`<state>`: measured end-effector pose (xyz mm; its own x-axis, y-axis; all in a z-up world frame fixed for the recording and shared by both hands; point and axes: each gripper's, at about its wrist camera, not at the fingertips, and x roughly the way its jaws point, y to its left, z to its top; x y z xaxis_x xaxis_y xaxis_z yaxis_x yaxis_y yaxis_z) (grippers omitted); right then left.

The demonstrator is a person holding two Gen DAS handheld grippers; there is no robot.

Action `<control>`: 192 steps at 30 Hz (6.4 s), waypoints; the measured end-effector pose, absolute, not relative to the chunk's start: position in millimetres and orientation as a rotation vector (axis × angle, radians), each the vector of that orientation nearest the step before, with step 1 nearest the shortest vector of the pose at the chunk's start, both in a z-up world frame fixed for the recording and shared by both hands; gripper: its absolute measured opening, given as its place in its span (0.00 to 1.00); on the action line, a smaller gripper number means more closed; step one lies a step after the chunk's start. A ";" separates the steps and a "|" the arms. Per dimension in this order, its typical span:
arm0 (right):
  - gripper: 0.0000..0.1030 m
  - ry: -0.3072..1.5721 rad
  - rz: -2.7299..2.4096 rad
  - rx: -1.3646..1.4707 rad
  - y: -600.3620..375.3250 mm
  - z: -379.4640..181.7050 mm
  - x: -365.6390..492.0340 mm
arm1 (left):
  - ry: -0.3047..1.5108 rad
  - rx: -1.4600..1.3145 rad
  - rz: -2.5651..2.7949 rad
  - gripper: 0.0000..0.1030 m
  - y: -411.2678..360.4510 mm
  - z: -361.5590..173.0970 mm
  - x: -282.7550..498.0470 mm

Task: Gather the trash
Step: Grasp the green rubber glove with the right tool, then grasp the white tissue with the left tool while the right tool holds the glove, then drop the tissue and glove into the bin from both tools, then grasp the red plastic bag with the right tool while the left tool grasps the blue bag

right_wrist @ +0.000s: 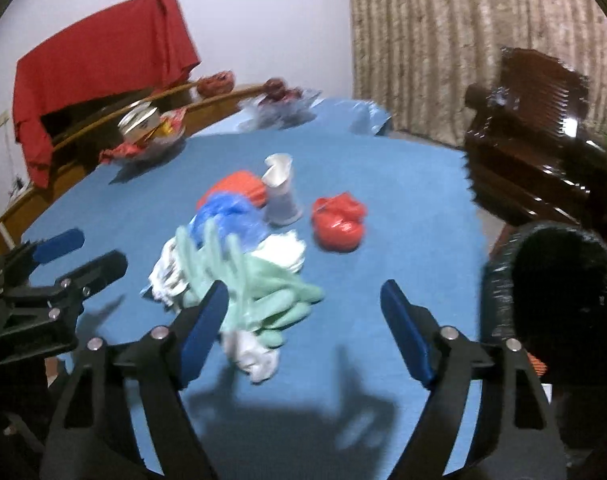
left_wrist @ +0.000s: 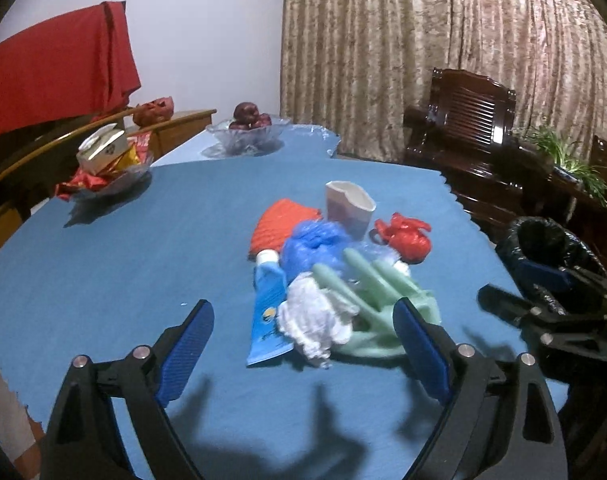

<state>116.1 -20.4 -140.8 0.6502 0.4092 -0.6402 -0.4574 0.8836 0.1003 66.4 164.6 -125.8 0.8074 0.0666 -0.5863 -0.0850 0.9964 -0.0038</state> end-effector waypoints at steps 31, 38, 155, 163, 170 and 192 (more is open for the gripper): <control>0.12 0.746 0.637 -0.070 -4.3 -131.7 116.9 | 0.649 -0.061 0.085 0.85 179.5 -135.0 67.9; 0.12 0.736 0.525 -0.035 -46.1 -127.0 122.9 | 0.671 -0.043 0.071 0.85 169.2 -142.3 69.4; 0.95 0.583 0.066 0.101 -250.3 -96.5 105.1 | 0.557 0.008 -0.313 0.84 -14.2 -78.2 122.4; 0.95 0.602 0.228 0.054 -168.5 -100.3 116.7 | 0.560 0.005 -0.102 0.84 76.8 -85.7 100.4; 0.95 0.627 0.340 0.006 -106.5 -109.5 126.4 | 0.577 -0.018 0.015 0.84 134.9 -101.6 86.9; 0.89 0.719 0.394 -0.053 -41.3 -158.6 237.9 | 0.650 -0.079 0.048 0.76 172.2 -147.1 176.7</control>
<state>237.9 -41.3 -158.6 0.6825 0.3336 -0.6503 -0.3694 0.9252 0.0868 176.7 172.2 -147.1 0.7949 0.0195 -0.6065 -0.0689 0.9959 -0.0582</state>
